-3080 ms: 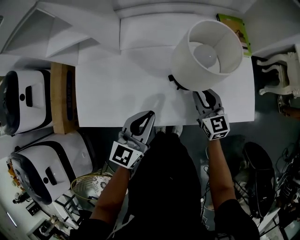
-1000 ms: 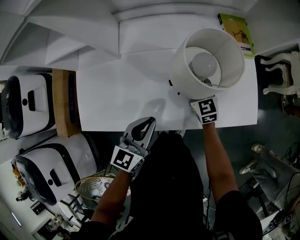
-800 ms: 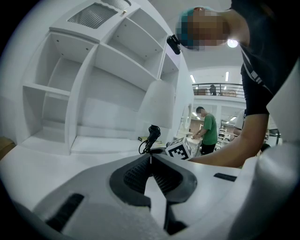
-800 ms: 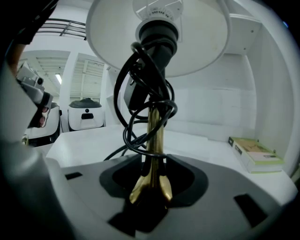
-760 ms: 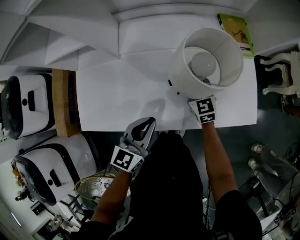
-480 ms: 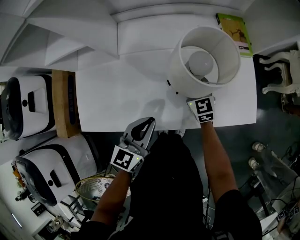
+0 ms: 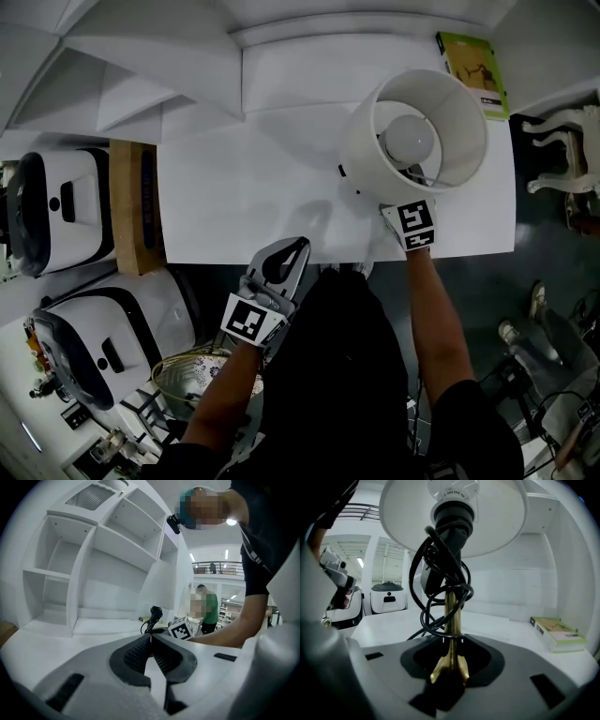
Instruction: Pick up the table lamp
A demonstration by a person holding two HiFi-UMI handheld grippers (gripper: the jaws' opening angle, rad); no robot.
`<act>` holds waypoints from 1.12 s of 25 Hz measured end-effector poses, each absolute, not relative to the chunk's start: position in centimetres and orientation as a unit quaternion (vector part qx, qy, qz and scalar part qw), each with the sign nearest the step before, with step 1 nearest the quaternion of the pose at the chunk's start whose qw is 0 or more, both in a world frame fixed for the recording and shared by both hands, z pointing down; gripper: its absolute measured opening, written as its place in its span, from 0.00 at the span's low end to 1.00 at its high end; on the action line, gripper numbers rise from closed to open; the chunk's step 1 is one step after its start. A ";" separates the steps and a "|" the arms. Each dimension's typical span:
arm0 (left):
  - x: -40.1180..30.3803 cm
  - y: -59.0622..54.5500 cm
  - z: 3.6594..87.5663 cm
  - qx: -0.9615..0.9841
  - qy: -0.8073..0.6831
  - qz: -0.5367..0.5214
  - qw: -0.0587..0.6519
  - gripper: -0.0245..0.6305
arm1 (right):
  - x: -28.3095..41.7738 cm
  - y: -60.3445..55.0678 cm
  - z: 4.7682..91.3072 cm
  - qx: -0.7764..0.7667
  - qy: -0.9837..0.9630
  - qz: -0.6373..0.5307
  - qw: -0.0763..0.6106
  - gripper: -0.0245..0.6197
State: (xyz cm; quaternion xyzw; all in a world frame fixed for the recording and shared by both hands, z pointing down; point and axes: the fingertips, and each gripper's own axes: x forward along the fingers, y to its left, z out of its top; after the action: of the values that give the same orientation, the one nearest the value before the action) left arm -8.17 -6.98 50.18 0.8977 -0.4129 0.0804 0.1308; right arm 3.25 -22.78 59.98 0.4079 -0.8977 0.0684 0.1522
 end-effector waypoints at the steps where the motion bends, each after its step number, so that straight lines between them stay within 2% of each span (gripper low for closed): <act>1: -8.4 -7.0 50.3 0.896 -0.416 0.083 0.132 0.07 | 3.3 -22.8 60.0 0.408 -0.897 0.071 0.153 0.26; 9: -8.3 -7.1 49.9 0.894 -0.421 0.077 0.133 0.07 | 3.7 -22.0 60.8 0.400 -0.896 0.084 0.173 0.26; 28: -8.0 -7.3 48.8 0.893 -0.422 0.068 0.137 0.07 | 4.2 -21.7 58.2 0.393 -0.900 0.092 0.166 0.25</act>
State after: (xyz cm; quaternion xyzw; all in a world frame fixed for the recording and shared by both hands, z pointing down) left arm -8.05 -7.27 48.85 0.8935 -0.4222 0.0685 0.1371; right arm 4.16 -21.74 58.18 0.3926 -0.8998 0.0918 0.1665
